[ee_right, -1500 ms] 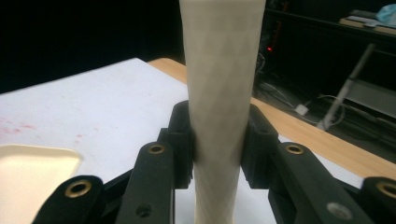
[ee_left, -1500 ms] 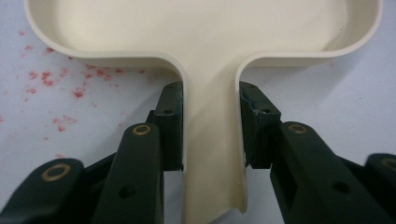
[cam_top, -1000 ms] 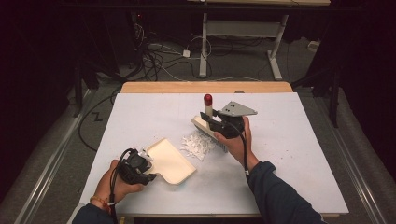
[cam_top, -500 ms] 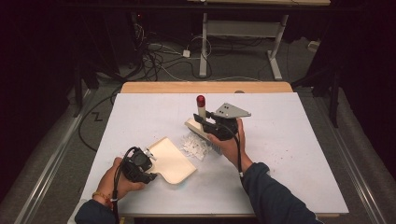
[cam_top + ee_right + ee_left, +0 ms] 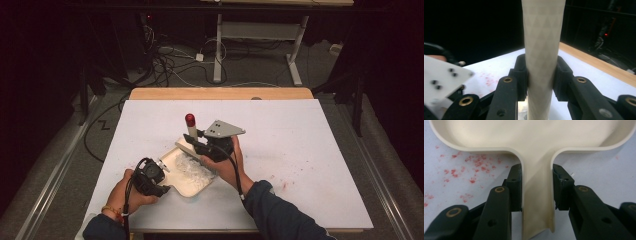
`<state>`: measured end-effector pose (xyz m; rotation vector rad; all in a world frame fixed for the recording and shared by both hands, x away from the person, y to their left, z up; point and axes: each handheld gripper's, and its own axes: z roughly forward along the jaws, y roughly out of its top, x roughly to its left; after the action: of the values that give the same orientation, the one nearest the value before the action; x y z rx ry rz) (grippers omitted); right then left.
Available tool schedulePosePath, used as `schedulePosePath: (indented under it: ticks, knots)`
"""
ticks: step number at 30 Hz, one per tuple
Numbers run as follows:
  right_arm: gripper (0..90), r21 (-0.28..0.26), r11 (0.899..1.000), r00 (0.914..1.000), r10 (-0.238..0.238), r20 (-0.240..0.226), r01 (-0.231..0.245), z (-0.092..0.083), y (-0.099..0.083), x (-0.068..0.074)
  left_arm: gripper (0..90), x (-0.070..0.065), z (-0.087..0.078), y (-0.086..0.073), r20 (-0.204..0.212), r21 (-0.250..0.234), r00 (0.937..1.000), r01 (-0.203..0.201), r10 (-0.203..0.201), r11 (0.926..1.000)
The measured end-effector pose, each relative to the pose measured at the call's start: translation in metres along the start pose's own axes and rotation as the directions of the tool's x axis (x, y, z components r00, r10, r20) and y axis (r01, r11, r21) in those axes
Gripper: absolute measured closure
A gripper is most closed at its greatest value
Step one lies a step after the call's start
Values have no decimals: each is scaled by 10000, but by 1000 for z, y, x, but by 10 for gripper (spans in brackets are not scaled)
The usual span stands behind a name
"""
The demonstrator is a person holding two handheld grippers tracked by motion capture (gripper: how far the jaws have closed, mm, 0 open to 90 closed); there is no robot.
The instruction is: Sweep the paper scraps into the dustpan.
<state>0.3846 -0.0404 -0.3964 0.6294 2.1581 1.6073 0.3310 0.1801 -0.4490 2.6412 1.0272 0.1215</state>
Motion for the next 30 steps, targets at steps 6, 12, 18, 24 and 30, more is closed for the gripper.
schedulePosePath:
  ticks: [6,12,18,24,30]
  knots:
    - [702,-104,9992,9985,-392,-373,388,4,9,18,627,0,0,-1,-37,-102,10000,-32,31,9999]
    - [702,-163,9978,9978,-648,-135,646,1,16,16,627,0,0,-3,-11,-118,10000,-63,63,9999]
    - [702,-412,9975,9980,-563,280,574,-17,25,1,627,-1,0,-4,-6,-150,10000,0,0,9999]
    - [702,-390,9968,9934,-658,935,697,-42,30,-22,627,-2,0,-5,-6,-152,10000,-4,4,9999]
    - [702,-88,9980,9875,-614,1452,634,-56,22,-41,627,-1,-1,-6,-34,-115,10000,5,-5,9999]
